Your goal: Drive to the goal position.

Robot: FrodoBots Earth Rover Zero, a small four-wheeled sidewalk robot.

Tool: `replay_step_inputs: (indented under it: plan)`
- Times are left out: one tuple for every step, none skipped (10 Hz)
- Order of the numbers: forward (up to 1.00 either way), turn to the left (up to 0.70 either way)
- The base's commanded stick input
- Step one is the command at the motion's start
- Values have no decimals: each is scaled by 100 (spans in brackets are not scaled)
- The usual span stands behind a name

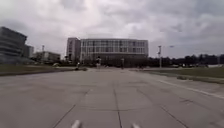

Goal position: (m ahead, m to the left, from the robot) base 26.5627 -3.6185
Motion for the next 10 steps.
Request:
replay_step_inputs:
  plan:
    - [85,0]
    - [85,0]
    - [85,0]
    - [85,0]
    - [85,0]
    - [85,0]
    - [85,0]
    - [85,0]
    - [85,0]
    - [85,0]
